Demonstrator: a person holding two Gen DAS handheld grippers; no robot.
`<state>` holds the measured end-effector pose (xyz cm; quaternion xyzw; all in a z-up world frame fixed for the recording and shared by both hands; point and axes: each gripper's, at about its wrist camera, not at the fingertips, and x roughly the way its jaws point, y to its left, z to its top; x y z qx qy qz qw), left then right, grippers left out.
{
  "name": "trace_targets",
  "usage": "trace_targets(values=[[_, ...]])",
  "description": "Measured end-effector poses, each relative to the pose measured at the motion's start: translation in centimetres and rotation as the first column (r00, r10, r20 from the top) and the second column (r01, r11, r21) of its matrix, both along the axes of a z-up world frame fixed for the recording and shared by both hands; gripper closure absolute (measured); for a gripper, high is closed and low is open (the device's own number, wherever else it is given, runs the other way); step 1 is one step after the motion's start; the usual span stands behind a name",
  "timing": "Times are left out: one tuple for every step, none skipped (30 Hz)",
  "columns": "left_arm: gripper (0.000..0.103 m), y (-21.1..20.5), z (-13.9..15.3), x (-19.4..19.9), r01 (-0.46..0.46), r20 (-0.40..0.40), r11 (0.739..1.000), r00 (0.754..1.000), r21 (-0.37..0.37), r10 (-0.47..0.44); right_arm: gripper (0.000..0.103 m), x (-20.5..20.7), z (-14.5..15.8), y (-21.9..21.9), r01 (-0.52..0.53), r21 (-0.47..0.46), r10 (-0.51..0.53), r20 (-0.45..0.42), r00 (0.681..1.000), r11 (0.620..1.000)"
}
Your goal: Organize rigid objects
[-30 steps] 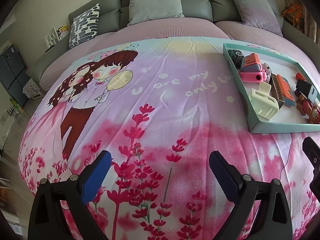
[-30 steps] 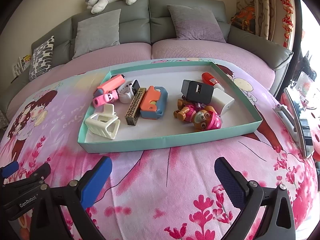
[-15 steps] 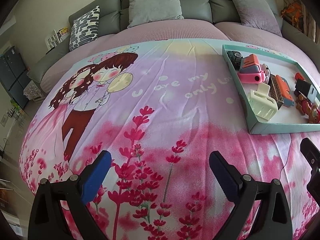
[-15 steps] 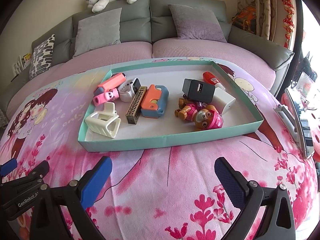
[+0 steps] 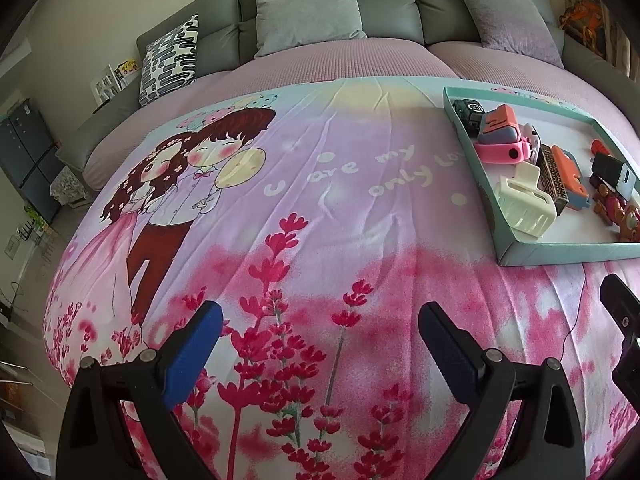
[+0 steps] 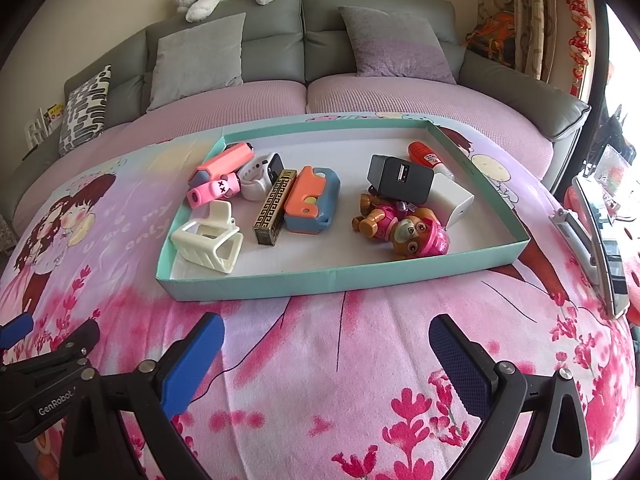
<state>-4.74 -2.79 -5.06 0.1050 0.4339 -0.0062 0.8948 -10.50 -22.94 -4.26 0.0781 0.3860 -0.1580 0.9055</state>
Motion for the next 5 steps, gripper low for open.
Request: trace_targets(values=[[0.005, 0.06, 0.06, -0.03, -0.001, 0.003, 1.0, 1.0, -0.002, 0.001, 0.0, -0.01, 0.02, 0.0, 0.0, 0.0, 0.0, 0.0, 1.0, 1.0], [0.005, 0.09, 0.11, -0.08, -0.001, 0.006, 1.0, 1.0, -0.003, 0.001, 0.0, -0.01, 0.02, 0.01, 0.0, 0.0, 0.0, 0.001, 1.0, 1.0], [0.005, 0.12, 0.12, -0.08, 0.0, 0.006, 1.0, 1.0, -0.005, 0.0, 0.0, 0.0, 0.02, 0.0, 0.0, 0.0, 0.0, 0.0, 1.0, 1.0], [0.005, 0.12, 0.12, -0.08, 0.004, 0.004, 1.0, 1.0, -0.007, -0.004, 0.0, 0.0, 0.01, 0.01, 0.0, 0.0, 0.0, 0.0, 1.0, 1.0], [0.005, 0.1, 0.1, -0.06, 0.007, 0.002, 1.0, 1.0, -0.008, -0.007, 0.0, 0.0, 0.03, 0.0, 0.0, 0.0, 0.0, 0.001, 1.0, 1.0]])
